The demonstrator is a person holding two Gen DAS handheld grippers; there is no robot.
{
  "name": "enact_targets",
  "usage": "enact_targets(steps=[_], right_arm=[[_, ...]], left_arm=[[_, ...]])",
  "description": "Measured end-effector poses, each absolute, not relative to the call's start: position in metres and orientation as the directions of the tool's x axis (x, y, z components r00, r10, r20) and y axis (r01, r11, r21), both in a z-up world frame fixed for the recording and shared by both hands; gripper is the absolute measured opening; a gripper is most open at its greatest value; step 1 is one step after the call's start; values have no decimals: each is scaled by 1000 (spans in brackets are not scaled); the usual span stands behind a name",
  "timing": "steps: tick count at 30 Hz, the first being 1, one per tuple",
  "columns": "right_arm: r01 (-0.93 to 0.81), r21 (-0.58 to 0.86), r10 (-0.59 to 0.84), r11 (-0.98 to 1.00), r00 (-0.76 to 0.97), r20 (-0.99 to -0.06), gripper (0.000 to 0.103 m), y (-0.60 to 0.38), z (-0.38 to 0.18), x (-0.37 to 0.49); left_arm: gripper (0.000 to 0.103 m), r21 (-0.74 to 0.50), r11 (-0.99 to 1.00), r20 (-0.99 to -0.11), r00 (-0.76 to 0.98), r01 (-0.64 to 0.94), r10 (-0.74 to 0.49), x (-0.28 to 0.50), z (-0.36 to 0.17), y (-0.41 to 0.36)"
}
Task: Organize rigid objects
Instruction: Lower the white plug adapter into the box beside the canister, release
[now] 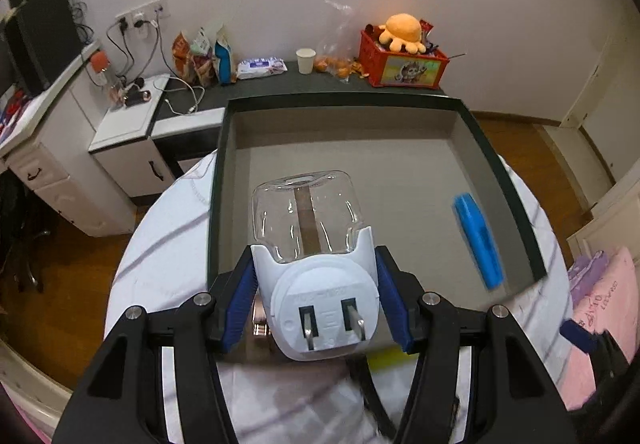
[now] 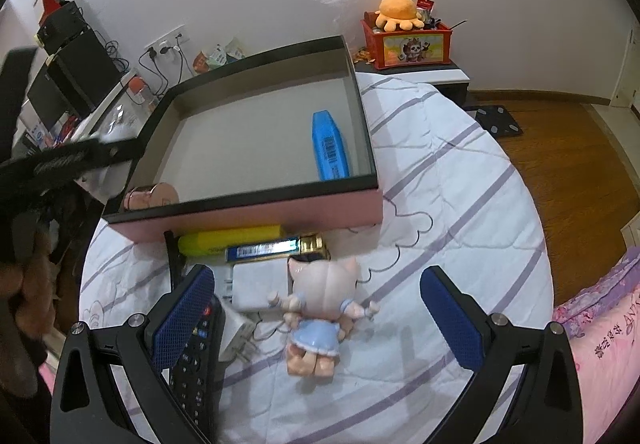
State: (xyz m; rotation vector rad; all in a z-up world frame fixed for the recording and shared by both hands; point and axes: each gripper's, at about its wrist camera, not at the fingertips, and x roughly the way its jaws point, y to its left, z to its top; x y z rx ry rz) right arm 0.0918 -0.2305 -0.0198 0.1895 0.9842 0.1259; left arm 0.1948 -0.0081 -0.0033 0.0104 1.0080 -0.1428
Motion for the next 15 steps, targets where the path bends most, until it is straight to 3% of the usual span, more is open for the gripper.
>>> enact_targets(steps=[9,15], right_arm=[[-26,204,187,979,527,-829,103,-226,-27,114],[-24,200,183,980,519,-835,103,-226,-30,122]], left_arm=[[57,-34,994,-906,416,106,-75,259,-59,-7],[61,41,992,-908,418,121,-13,264,-64,-17]])
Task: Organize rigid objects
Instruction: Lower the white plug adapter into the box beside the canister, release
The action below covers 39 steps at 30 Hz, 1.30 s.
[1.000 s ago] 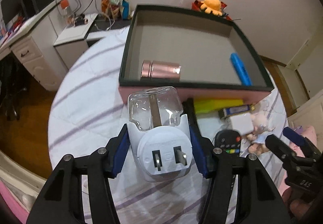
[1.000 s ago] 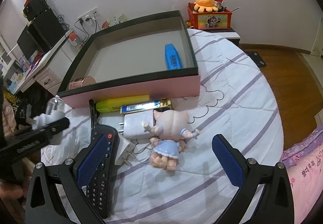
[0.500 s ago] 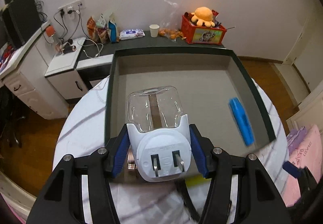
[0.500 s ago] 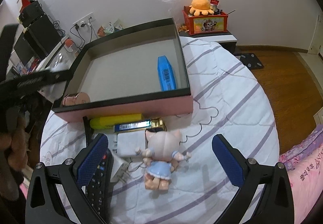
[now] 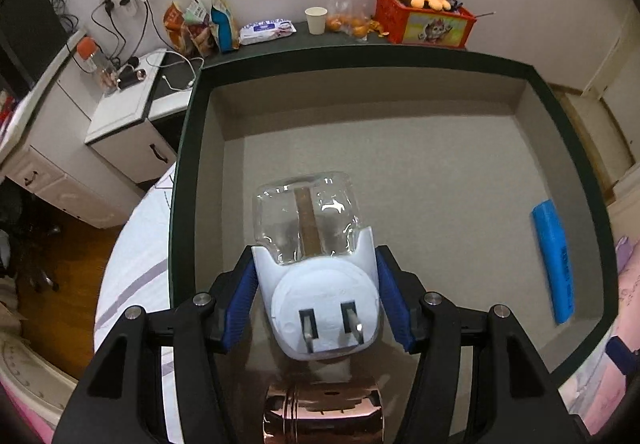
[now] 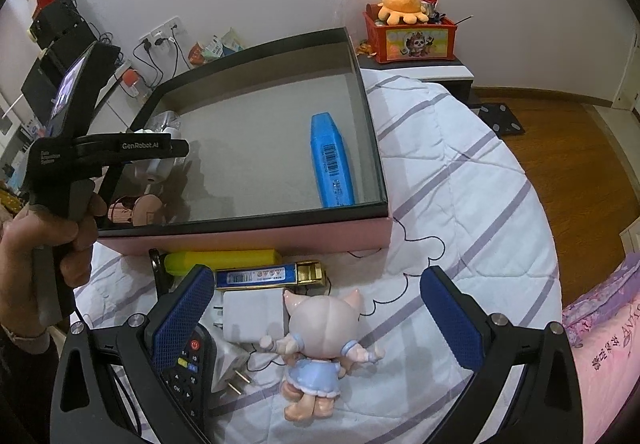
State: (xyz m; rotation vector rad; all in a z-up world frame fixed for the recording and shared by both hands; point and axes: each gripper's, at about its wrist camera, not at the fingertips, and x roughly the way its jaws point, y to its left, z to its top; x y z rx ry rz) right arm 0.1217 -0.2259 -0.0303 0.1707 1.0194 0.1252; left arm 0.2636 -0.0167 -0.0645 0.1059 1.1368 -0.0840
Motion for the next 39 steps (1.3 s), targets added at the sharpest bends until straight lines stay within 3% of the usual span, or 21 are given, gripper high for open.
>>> enact_targets(steps=[1,3,12,28,39], right_arm=[[-25,199,183,980,519,-835,103,-226,-31,121],[-30,200,186,979,519,-834,103,-225,-30,119],[-37,193,182,980,540,-822,103,-222,-21,107],[-69,160,169,985,592,-788,103,-216,3,67],[-41,99,106,994,533,-839,103,-235,-33,44]], left_arm=[[63,55,991,-908,418,119,0,264,-65,-18],[78,66,991,-905,426,115,11,262,-65,-19],[92,70,992,-884,467,105,13,247,-47,-18],[96,37,997,-824,566,74,-12,145,5,6],[98,-15,999,-868,495,29,-27,73,-37,13]])
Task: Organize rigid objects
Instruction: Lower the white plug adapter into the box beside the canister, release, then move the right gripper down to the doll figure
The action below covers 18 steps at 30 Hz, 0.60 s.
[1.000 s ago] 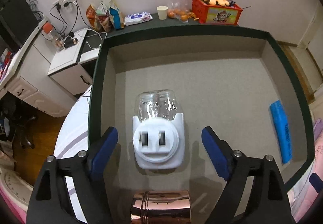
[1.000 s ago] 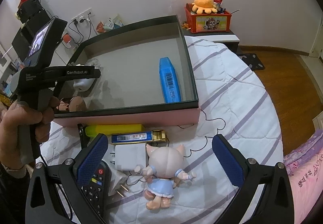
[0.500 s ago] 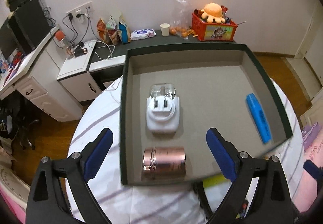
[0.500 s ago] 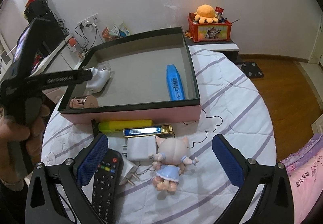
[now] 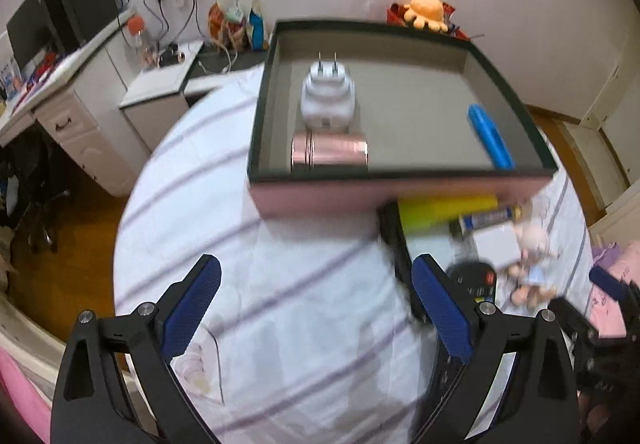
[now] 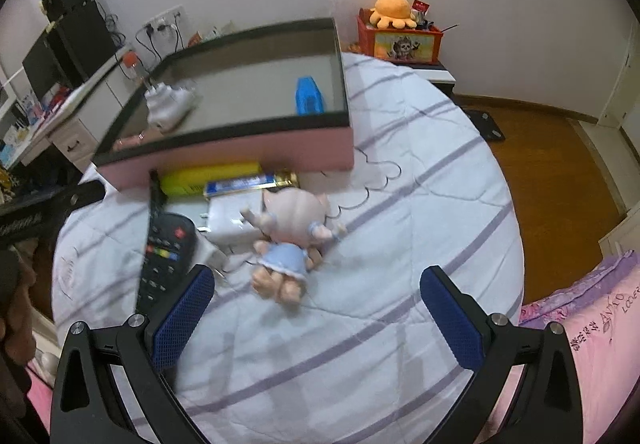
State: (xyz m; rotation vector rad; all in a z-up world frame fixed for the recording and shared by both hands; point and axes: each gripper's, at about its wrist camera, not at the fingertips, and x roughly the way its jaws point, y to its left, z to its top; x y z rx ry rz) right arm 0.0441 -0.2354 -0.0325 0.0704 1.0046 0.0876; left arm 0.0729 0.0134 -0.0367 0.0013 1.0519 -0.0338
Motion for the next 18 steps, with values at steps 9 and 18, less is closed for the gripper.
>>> enact_targets(steps=[9,18], right_arm=[[-83,84,115,993,519,-847,103,-221,-38,50],[-40,84,93,996,499,-861,92,-221,-51,71]], left_arm=[[98,10,1000,-859,512,23,-4,51,-38,8],[98,11,1000,-863,506,18,1,55,-40,11]])
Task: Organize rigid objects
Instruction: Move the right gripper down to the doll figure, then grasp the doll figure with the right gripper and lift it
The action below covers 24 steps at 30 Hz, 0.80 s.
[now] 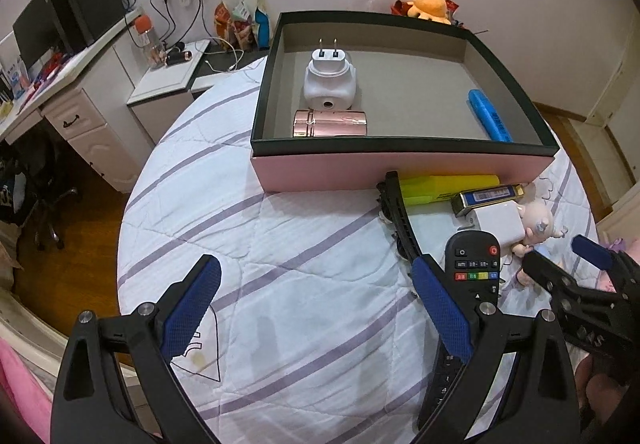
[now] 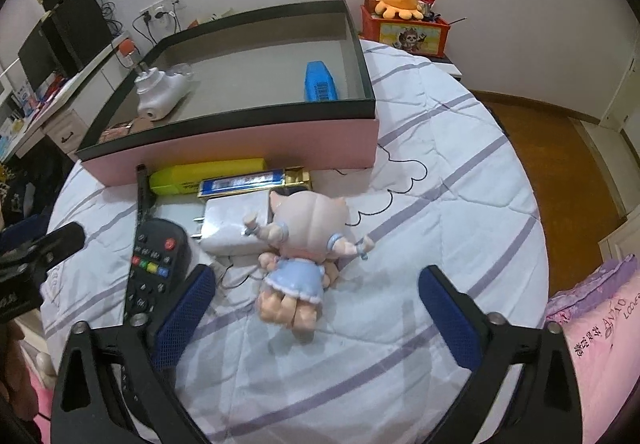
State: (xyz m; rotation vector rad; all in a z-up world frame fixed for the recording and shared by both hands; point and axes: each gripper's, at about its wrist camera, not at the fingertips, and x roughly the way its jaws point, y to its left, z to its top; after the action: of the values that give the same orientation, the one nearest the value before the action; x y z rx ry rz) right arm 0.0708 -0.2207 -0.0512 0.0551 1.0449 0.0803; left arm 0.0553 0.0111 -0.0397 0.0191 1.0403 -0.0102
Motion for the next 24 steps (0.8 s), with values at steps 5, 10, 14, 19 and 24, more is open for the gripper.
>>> enact_targets(steps=[5,10,14,19,24], right_arm=[[-27,74,78,997,455,-887,74,-221,-67,82],[-47,30,47,998,440,-897,74,-214,-75,88],[-61,20,45,998,442,-896,69,-212,-75,88],[-53,48,67,997,450,-890,49,-214,-68,85],[-45,75,87,996,456,-886,49,-220,-65,82]], left_arm=[[98,9,1000,-867,498,18,-1,61,-43,13],[98,2,1000,-874,485,19,-8,68,-49,14],[98,-3,1000,-877,481,26,-16,72,-51,11],[98,-3,999,-875,484,33,-19,74,-50,9],[98,1,999,-874,487,37,-17,75,-48,9]])
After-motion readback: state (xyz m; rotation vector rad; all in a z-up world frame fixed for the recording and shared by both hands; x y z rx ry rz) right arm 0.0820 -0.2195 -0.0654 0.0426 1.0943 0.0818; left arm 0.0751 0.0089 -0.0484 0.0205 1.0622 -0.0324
